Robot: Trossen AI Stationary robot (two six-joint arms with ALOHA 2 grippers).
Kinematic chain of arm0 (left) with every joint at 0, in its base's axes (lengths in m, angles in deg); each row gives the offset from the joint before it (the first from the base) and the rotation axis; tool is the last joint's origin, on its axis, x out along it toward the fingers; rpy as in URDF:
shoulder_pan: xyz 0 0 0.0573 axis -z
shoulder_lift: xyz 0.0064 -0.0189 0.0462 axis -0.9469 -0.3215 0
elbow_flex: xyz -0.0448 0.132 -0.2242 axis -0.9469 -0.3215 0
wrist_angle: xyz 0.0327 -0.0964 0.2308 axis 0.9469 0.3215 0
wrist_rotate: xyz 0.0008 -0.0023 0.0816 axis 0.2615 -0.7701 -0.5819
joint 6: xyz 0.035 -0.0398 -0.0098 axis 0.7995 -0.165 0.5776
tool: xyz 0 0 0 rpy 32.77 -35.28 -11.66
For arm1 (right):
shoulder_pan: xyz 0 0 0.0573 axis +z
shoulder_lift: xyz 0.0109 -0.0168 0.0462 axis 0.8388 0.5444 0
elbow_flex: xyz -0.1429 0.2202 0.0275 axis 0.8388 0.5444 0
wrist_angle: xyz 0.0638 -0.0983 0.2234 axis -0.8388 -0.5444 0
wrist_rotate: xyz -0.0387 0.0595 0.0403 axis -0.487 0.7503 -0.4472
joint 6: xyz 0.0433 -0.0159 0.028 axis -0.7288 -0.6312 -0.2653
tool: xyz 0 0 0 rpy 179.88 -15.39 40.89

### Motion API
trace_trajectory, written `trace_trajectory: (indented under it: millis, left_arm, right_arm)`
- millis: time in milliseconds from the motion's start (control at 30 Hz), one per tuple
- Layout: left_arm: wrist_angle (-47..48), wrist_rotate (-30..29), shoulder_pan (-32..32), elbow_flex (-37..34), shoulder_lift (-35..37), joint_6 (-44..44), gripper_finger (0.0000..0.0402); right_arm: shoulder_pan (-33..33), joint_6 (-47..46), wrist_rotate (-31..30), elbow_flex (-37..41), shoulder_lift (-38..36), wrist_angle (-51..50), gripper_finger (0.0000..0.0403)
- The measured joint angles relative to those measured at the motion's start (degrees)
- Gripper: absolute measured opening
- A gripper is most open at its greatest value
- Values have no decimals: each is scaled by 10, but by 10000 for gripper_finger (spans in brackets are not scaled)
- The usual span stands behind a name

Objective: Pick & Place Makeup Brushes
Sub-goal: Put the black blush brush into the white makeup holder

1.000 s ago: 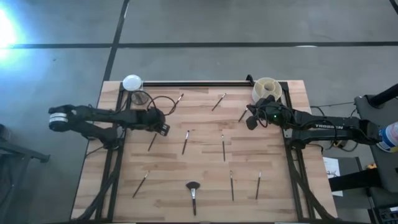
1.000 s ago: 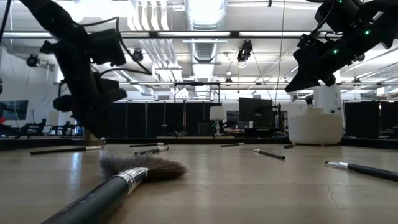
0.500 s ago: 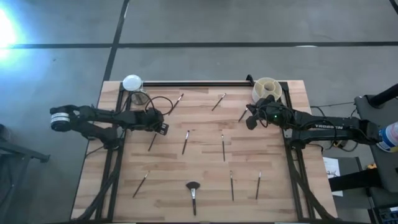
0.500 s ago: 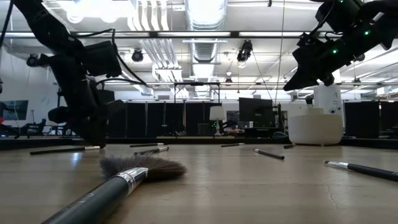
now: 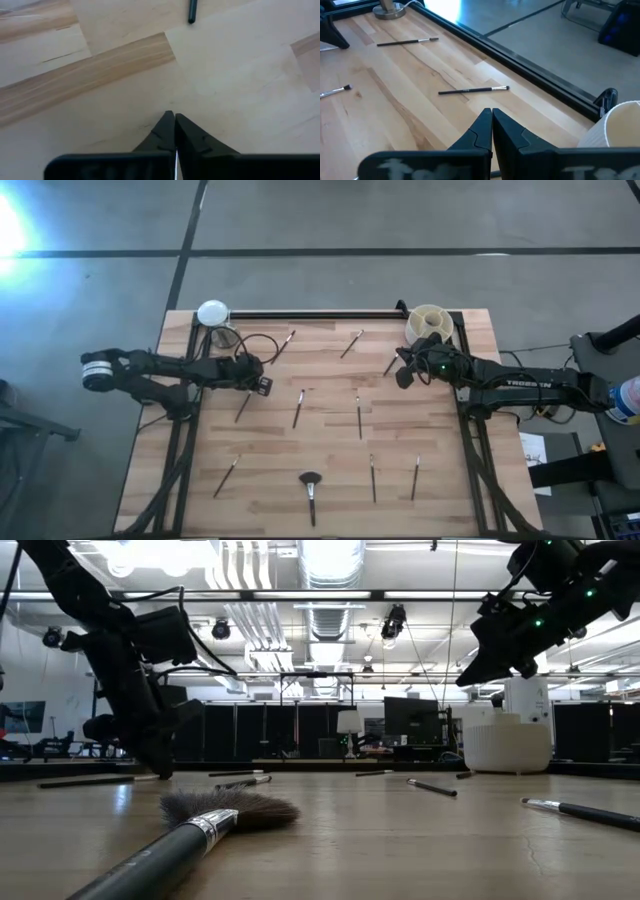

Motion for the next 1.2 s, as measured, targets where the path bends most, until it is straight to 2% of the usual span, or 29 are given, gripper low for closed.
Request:
trace_trajectory:
  millis: [333,533,667,767,933,1067,1200]
  left_arm:
    - [36,26,2,-2,87,17,0]
    - [21,-13,2,5,156,26,0]
    - [-43,-24,4,6,192,56,0]
    - [-129,-25,10,5,203,87,0]
    - [-358,-3,18,-28,186,141,0]
    - [-571,43,19,-67,137,165,0]
    - [-721,83,19,-78,67,198,0]
  right_arm:
    - [0,0,0,1,0,0,8]
    - [0,0,0,1,0,0,8]
    - [0,0,0,1,0,2,8]
    - [0,1,3,8,0,29,8]
    - [0,8,75,33,2,115,8]
    - [0,4,128,50,20,193,8]
    - [0,-19,189,64,58,287,8]
